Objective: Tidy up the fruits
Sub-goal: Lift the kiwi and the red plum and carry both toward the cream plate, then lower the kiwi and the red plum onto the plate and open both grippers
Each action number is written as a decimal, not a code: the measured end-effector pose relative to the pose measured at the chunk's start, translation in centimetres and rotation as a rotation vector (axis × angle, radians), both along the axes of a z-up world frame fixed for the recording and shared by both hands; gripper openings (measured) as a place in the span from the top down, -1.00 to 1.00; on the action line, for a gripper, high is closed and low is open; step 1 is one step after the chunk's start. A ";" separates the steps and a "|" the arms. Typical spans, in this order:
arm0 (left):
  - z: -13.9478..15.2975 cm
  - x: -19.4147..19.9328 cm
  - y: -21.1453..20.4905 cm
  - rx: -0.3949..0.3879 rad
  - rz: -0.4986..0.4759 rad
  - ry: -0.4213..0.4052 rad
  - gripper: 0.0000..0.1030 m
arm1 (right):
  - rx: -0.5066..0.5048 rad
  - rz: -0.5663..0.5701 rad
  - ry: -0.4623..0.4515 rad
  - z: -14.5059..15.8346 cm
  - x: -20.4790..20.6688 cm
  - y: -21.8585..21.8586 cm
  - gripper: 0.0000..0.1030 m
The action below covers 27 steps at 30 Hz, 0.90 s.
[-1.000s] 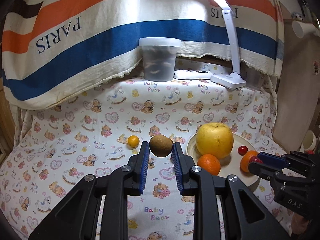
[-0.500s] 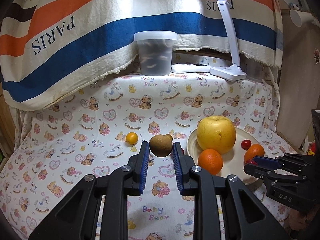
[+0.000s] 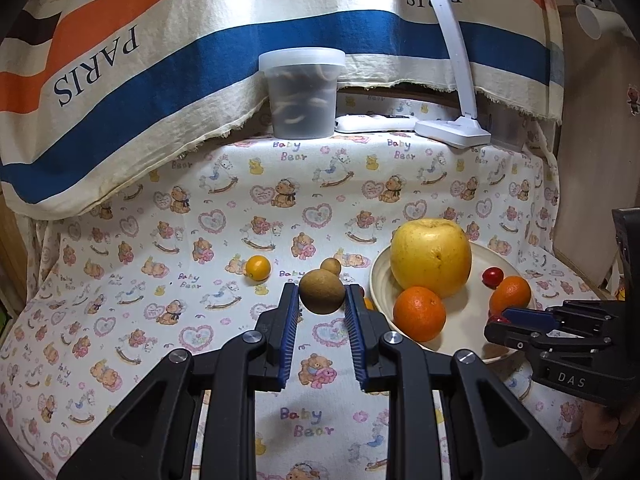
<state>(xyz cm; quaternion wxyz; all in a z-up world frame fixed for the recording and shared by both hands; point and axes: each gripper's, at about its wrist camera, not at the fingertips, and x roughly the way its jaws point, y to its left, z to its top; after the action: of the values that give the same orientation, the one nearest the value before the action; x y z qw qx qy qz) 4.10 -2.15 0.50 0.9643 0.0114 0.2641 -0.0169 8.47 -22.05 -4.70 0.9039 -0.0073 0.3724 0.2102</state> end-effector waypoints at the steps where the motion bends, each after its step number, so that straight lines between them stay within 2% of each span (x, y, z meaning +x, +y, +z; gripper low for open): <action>1: 0.0 0.0 0.0 0.001 -0.001 -0.001 0.56 | 0.006 0.002 0.005 0.0 0.0 -0.1 0.45; 7: 0.1 -0.2 -0.4 -0.004 -0.034 0.004 0.56 | 0.049 -0.006 -0.011 1.1 -0.4 -0.9 0.43; 9: 0.3 -0.3 -0.6 -0.011 -0.056 0.007 0.56 | 0.071 0.001 -0.018 1.6 -0.5 -1.3 0.36; 11: 0.5 -0.4 -0.8 -0.010 -0.063 0.003 0.56 | 0.077 -0.002 -0.027 1.8 -0.6 -1.5 0.09; 14: 0.7 -0.2 -1.5 -0.015 -0.084 0.017 0.56 | 0.090 -0.034 -0.060 2.7 -1.1 -2.2 0.09; 17: 0.5 0.6 -3.0 0.003 -0.120 0.055 0.56 | 0.131 -0.057 -0.095 4.1 -1.6 -3.3 0.09; 21: -0.4 1.6 -6.3 0.005 -0.220 0.137 0.55 | 0.140 -0.089 -0.120 5.1 -2.0 -4.4 0.09; 24: -1.0 2.3 -8.4 -0.023 -0.273 0.201 0.55 | 0.145 -0.105 -0.105 5.1 -1.9 -4.8 0.09; 27: -1.4 2.5 -10.1 0.001 -0.293 0.218 0.56 | 0.143 -0.127 -0.087 4.9 -1.6 -5.2 0.09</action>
<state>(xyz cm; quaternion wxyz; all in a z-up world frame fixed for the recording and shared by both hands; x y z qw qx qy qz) 6.57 -12.25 -0.88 0.9172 0.0484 0.3624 -0.1582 6.88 -27.25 0.21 0.9289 0.0715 0.3167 0.1780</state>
